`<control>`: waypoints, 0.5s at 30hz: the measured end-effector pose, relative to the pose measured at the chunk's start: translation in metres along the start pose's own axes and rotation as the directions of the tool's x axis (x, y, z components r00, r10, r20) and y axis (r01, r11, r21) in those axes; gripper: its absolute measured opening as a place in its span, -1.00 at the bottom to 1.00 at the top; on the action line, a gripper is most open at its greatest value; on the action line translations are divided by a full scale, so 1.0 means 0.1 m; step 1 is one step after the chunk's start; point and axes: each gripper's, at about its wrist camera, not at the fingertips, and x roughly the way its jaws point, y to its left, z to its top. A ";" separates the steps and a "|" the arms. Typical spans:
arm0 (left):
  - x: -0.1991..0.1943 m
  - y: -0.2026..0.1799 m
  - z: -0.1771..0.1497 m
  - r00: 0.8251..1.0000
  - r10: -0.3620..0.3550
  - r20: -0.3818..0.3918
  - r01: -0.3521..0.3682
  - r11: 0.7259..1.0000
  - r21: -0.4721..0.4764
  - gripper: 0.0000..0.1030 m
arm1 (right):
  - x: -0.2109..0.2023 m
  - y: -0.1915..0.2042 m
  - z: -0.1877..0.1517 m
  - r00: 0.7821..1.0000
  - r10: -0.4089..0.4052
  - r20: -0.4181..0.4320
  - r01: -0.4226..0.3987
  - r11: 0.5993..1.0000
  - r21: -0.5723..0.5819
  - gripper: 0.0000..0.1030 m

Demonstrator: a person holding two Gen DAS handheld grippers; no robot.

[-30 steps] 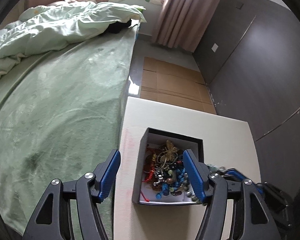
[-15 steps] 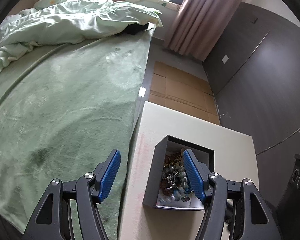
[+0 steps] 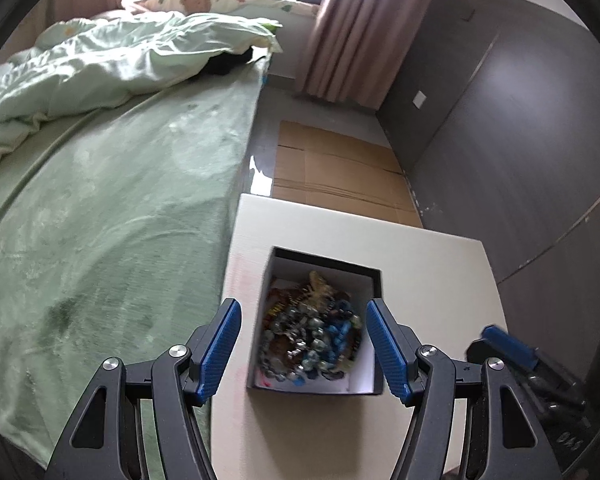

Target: Organize jewelry

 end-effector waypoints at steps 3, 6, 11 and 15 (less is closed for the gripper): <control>-0.06 -0.09 -0.05 1.000 -0.006 0.016 0.006 1.000 0.008 0.41 | -0.16 -0.09 -0.02 0.999 -0.028 0.026 0.028 0.999 0.016 0.34; -0.15 -0.19 -0.11 0.999 -0.015 0.044 0.014 1.000 0.016 0.56 | -0.27 -0.15 -0.05 0.999 -0.046 0.028 0.045 0.999 0.024 0.40; -0.33 -0.31 -0.22 0.995 -0.036 0.088 0.035 0.999 0.019 0.74 | -0.47 -0.26 -0.14 0.994 -0.092 0.056 0.089 0.995 0.044 0.70; -0.49 -0.40 -0.32 0.991 -0.048 0.123 0.047 0.999 0.012 0.91 | -0.65 -0.35 -0.20 0.988 -0.127 0.083 0.122 0.990 0.069 0.99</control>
